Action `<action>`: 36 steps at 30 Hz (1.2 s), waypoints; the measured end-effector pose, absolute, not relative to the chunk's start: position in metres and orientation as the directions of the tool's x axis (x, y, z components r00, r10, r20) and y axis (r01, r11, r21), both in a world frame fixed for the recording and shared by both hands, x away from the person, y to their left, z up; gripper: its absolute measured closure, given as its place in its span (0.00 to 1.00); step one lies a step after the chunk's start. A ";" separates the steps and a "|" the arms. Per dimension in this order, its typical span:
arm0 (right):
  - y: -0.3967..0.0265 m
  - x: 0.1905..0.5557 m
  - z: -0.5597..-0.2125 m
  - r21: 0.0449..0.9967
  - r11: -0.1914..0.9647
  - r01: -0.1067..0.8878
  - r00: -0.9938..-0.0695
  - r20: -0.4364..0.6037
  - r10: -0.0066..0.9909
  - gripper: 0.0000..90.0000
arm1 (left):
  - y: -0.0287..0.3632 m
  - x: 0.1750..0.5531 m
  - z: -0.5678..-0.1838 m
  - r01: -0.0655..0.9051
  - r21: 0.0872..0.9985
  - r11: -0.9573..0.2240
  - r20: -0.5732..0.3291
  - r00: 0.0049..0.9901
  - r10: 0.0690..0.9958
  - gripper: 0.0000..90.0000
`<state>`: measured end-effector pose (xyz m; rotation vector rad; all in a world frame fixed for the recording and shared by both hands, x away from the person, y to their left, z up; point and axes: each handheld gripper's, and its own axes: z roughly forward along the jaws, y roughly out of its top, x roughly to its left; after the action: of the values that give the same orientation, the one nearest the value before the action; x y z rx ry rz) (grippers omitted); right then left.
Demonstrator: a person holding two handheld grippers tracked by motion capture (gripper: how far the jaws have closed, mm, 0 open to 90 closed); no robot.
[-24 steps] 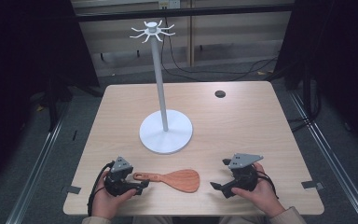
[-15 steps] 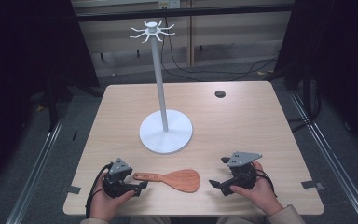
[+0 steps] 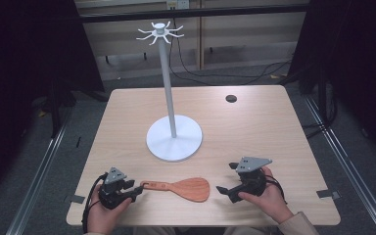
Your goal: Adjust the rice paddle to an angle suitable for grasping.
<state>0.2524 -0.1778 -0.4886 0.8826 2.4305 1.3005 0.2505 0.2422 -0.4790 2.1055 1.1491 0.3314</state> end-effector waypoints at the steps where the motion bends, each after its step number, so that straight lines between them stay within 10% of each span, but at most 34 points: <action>1: -0.178 0.253 -0.488 0.821 0.411 0.396 -0.787 0.073 0.613 0.07 | 0.244 0.251 -0.478 0.634 0.686 -0.357 -0.107 0.573 0.813 0.76; 15: -0.182 0.251 -0.487 0.828 0.398 0.395 -0.778 0.070 0.625 0.07 | 0.250 0.263 -0.489 0.683 0.653 -0.327 -0.130 0.526 0.840 1.00; 36: -0.197 0.241 -0.486 0.830 0.385 0.405 -0.752 0.062 0.657 0.07 | 0.210 0.274 -0.493 0.671 0.639 -0.376 -0.180 0.606 0.775 1.00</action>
<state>0.2414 -0.1972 -0.4859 0.9346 2.3698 1.3016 0.2744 0.2098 -0.4932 2.1433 1.1355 0.1945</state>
